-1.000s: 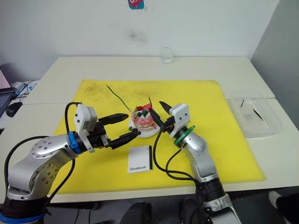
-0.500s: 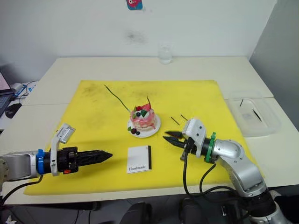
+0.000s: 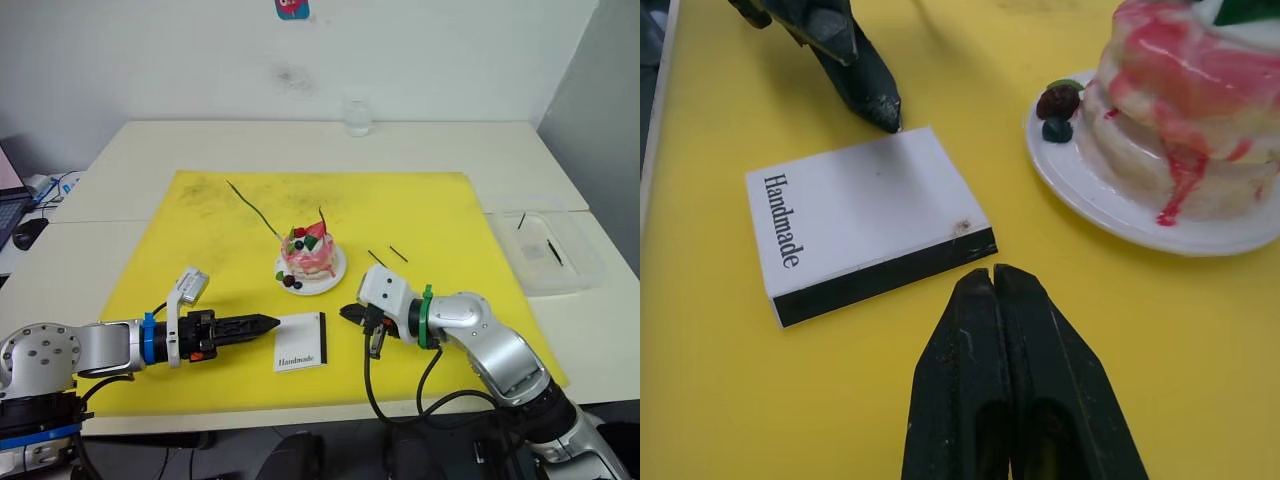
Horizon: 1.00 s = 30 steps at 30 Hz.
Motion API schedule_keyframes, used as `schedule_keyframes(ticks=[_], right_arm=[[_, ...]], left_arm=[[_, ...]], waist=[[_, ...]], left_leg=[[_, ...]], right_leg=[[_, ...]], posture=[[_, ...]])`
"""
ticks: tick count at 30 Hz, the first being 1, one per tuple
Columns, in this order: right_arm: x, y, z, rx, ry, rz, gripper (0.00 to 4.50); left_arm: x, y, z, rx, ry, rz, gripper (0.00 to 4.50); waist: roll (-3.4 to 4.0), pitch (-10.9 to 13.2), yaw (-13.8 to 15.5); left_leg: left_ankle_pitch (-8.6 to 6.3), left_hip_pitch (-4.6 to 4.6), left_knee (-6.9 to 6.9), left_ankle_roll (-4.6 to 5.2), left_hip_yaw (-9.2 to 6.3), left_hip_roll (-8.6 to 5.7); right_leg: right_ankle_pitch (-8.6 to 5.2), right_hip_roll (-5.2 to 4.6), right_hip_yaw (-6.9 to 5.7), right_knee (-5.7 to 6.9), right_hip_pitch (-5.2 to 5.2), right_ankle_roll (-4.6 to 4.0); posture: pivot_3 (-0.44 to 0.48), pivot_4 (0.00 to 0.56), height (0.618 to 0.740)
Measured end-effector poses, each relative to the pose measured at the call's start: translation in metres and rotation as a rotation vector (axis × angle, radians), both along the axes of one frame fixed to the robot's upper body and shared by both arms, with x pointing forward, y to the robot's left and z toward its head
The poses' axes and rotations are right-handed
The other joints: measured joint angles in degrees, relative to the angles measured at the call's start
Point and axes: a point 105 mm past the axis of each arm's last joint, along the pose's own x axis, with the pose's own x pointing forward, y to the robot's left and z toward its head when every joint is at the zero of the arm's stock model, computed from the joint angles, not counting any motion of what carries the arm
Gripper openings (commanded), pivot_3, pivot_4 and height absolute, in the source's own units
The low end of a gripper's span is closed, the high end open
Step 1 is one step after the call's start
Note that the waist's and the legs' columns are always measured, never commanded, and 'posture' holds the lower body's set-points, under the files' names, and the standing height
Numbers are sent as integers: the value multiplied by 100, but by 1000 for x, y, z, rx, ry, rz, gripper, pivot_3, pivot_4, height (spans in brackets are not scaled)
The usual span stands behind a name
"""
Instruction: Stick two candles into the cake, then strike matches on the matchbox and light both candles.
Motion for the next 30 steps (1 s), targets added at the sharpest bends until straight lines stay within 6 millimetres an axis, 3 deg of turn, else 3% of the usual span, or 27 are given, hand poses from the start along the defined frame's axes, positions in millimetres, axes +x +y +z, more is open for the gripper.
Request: schedule_keyframes(ticks=[15,30], right_arm=[[3,1,-22,-101,79,-8,8],[-3,31,-32,-74,131,46,8]], left_arm=[[3,-22,-5,-23,9,-10,4500],[4,-32,-13,1,5,6,4500]], waist=[[-2,-1,90],[2,-20,143]], left_leg=[[1,0,5,-1,2,-6],[2,6,7,-3,4,-16]], right_leg=[[3,-5,2,0,4,5],[5,-12,4,-1,11,7]], posture=[[0,150,740],[0,150,740]])
